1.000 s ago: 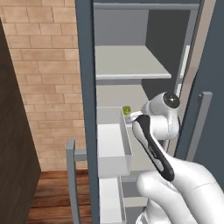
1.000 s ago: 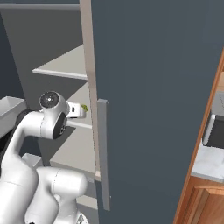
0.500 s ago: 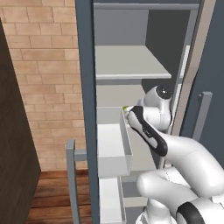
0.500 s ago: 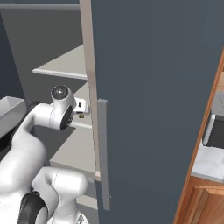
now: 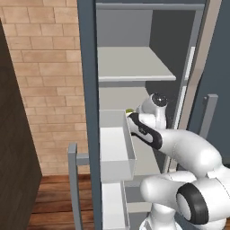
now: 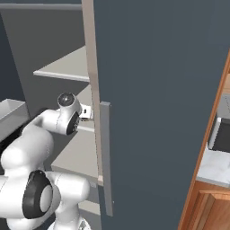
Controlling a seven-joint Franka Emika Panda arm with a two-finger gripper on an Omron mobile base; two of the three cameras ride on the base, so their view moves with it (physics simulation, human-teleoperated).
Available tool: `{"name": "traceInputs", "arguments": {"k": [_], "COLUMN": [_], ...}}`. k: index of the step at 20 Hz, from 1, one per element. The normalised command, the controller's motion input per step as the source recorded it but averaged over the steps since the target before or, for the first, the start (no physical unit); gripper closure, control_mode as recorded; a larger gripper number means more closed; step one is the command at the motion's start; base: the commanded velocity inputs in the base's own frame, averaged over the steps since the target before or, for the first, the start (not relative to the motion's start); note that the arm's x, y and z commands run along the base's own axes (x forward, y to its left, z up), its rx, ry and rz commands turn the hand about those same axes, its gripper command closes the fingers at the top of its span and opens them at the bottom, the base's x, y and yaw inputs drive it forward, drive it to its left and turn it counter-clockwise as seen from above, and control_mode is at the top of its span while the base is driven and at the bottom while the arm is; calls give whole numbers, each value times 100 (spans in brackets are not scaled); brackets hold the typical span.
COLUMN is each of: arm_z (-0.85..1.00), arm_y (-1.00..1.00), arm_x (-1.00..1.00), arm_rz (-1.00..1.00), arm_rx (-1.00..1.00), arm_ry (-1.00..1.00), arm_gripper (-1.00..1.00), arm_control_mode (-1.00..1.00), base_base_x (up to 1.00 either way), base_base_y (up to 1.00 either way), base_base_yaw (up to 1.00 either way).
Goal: Take the broccoli, fish, and peach from the freezer and place them in the bowl on the counter.
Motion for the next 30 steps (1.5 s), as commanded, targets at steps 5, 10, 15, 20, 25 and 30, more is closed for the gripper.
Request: {"name": "traceInputs", "arguments": {"k": [5,10,15,20,25,30], "arm_z": [-13,-24,-32,-46,-70,-55], "arm_y": [4,0,0,0,0,0], "arm_x": [41,37,40,30,3,0], "arm_rz": [-4,0,0,0,0,0], "arm_rx": [1,2,0,0,0,0], "arm_ry": [5,4,1,0,0,0], "arm_gripper": [-100,-100,-100,100,100,100], "arm_control_mode": [-100,-100,-100,-100,-100,-100], "base_base_x": [0,0,0,0,0,0], "base_base_y": [0,0,0,0,0,0], "base_base_yaw": [0,0,0,0,0,0]}}
